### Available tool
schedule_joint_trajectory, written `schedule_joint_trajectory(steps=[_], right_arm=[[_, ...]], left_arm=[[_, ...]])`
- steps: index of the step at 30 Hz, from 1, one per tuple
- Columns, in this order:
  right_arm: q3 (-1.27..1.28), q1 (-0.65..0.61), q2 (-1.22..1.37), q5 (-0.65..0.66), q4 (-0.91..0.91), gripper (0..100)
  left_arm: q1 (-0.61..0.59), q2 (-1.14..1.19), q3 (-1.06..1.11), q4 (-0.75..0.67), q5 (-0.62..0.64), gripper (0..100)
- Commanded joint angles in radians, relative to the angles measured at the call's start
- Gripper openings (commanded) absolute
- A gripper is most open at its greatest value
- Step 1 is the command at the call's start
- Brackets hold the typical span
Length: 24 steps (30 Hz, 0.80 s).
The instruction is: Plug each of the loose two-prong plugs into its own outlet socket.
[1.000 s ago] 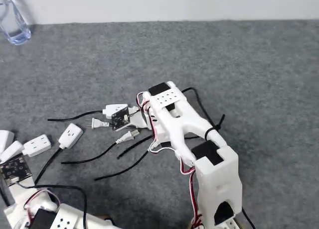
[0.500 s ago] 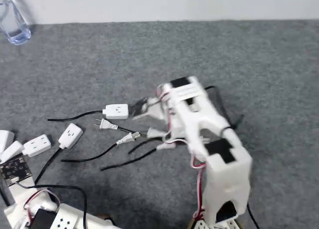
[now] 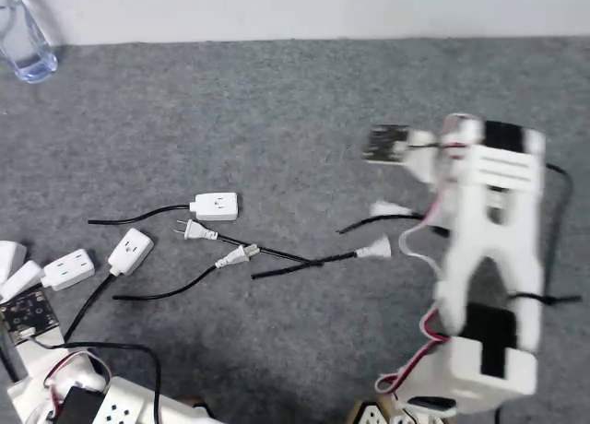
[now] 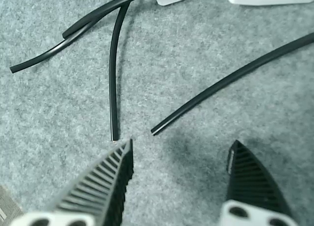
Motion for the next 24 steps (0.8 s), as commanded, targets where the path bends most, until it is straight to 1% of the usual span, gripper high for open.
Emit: schedule_joint_trajectory(steps=[1, 7, 10, 13, 15, 17, 20, 22, 24], right_arm=[[-0.011, 0.186, -0.054, 0.11, -0.001, 0.7], [-0.002, 0.466, -0.012, 0.226, -0.18, 0.7], [0.04, 0.555, 0.059, 0.275, -0.275, 0.7], [0.069, 0.615, 0.137, 0.267, -0.397, 0.7], [0.068, 0.639, 0.188, 0.235, -0.469, 0.8], [0.066, 0.645, 0.22, 0.173, -0.529, 0.8], [0.068, 0.641, 0.226, 0.118, -0.549, 2.4], [0.064, 0.622, 0.225, 0.098, -0.519, 8.6], [0.064, 0.598, 0.219, 0.064, -0.496, 17.4]], left_arm=[[0.005, 0.0, -0.008, -0.008, 0.0, 29], [0.005, 0.0, -0.008, -0.008, 0.0, 29], [0.005, 0.0, -0.008, -0.008, 0.0, 29], [0.005, 0.0, -0.008, -0.008, 0.0, 29], [0.005, 0.0, -0.008, -0.008, 0.0, 29], [0.005, 0.0, -0.008, -0.008, 0.0, 29], [0.005, 0.0, -0.008, -0.008, 0.0, 29], [0.005, 0.0, -0.008, -0.008, 0.0, 29], [0.005, 0.0, -0.008, -0.008, 0.0, 29]])
